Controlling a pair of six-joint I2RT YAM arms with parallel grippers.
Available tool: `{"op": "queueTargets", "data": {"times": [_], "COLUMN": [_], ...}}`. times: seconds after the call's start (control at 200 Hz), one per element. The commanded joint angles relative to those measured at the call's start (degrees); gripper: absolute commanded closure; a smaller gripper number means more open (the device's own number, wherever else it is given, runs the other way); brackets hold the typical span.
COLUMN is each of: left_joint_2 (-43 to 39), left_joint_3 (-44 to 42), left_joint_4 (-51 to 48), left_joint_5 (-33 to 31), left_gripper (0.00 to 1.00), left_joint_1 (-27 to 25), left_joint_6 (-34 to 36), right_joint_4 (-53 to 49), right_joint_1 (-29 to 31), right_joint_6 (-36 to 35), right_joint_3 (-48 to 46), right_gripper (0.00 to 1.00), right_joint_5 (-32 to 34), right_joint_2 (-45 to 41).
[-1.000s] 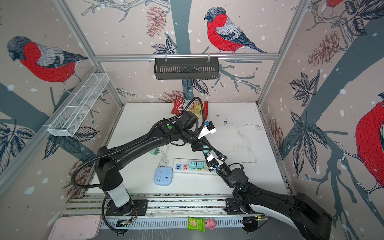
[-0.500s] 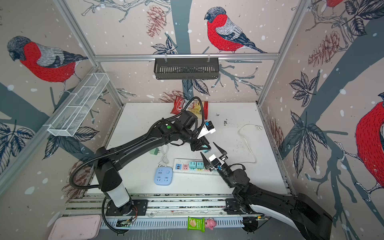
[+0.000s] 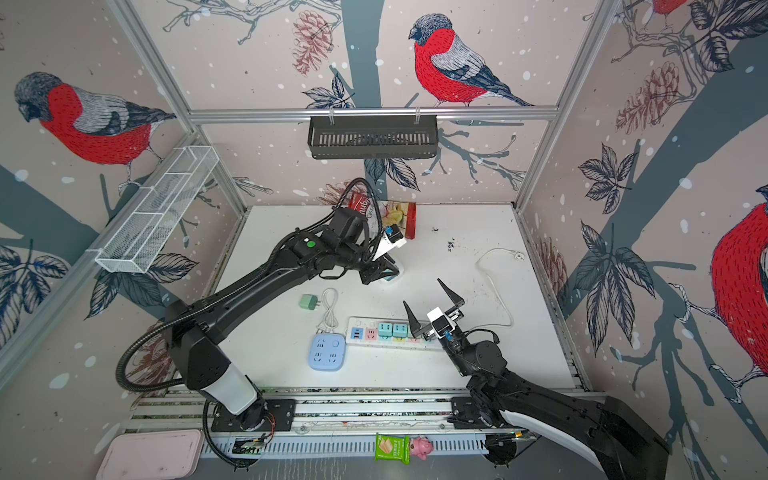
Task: Insert the plug
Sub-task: 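Open the right gripper and draw it back while the left holds the adapter, then carry the teal adapter over the socket beside the plugged teal adapter with the left gripper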
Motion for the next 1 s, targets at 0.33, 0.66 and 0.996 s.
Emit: {"op": "queueTargets", "data": {"times": [0.33, 0.66, 0.996], "left_joint_2": [-17.54, -12.04, -9.12], "left_joint_3": [-25.32, -24.88, -24.93], "left_joint_4": [4.15, -0.88, 0.67], "left_joint_5": [-9.35, -6.09, 0.49], "left_gripper": [1.0, 1.0, 1.0], "left_joint_1": [1.56, 0.16, 0.06], "left_joint_6": [33.98, 32.83, 31.51], "right_joint_4": [-0.75, -2.63, -13.32], "right_joint_1": [-12.35, -17.27, -27.35], "right_joint_6": [12.85, 25.37, 34.78], "right_joint_3": [-8.78, -12.1, -9.81], "right_gripper": [0.0, 0.0, 0.0], "right_joint_5": [4.53, 17.06, 8.06], "right_joint_2": [-11.21, -19.84, -18.93]}}
